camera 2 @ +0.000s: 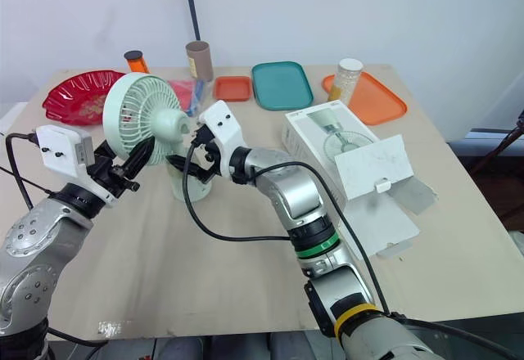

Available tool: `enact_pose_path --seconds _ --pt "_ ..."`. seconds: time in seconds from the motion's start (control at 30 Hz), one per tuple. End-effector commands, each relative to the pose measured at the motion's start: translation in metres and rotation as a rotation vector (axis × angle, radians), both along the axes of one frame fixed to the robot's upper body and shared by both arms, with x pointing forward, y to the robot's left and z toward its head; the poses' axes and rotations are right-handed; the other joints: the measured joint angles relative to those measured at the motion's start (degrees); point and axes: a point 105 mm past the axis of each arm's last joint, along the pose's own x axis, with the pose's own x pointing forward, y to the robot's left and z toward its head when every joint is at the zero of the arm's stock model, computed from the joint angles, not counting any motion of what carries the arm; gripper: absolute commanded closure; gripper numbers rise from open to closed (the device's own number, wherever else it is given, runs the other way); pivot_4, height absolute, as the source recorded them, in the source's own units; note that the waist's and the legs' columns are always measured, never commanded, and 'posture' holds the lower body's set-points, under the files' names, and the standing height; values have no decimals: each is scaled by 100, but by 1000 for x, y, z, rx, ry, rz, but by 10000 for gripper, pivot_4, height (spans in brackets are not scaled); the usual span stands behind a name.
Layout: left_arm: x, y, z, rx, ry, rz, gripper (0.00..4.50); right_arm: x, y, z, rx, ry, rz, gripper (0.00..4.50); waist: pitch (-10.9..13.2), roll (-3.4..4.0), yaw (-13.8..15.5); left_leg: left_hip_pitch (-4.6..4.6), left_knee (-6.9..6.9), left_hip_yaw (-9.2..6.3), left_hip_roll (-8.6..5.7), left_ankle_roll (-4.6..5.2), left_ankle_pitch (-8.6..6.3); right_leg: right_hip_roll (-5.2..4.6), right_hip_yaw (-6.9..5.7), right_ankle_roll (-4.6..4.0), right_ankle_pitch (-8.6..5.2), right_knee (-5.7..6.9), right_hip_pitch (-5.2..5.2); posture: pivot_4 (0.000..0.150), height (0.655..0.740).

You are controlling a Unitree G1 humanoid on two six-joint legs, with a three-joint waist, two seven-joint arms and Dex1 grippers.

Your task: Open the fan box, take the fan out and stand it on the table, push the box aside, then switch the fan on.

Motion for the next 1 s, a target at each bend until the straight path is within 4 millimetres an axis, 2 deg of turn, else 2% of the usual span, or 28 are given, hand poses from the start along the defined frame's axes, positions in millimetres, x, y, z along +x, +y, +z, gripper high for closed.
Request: enact_pose_path --seconds 0.03,0.1,0.17,0.53,0.6,0.67,0.73,1.0 --pt "-6 -3 21 0 -97 -3 25311 0 8 9 7 -41 9 5157 0 0 0 0 0 0 0 0 0 0 0 0 0 0 0 1500 7400" --pt "-6 -3 21 -1 -98 -5 25311 1 10 9 7 -38 13 11855 0 0 1 -1 0 0 0 0 0 0 0 0 0 0 0 1500 7400" --pt "-6 -4 21 -2 -98 -6 25311 -1 12 9 14 -44 27 20993 0 0 1 -2 0 0 0 0 0 0 0 0 0 0 0 1500 7400" --pt "-5 -3 22 0 -103 -8 25311 -1 19 15 48 -47 36 20993 0 0 -1 -1 0 -1 0 0 0 0 -1 0 0 0 -1 1500 7400" --pt "-5 -4 22 3 -104 -8 25311 0 20 15 51 -48 35 26378 0 0 0 -2 0 -1 0 0 0 0 -1 0 0 0 -1 1500 7400" --pt "-5 -4 23 4 -105 -9 25311 0 20 15 52 -49 35 34840 0 0 1 -2 0 -1 0 0 0 0 -1 0 0 0 -1 1500 7400" --pt "-5 -5 23 4 -106 -11 25311 0 20 15 51 -50 34 41216 0 0 0 -2 0 -2 0 0 0 0 -2 0 0 0 -1 1500 7400" --pt "-5 -7 21 18 -100 -28 25311 0 21 15 46 -67 43 41232 0 0 0 -2 0 -2 0 0 0 0 -2 0 0 0 -1 1500 7400"
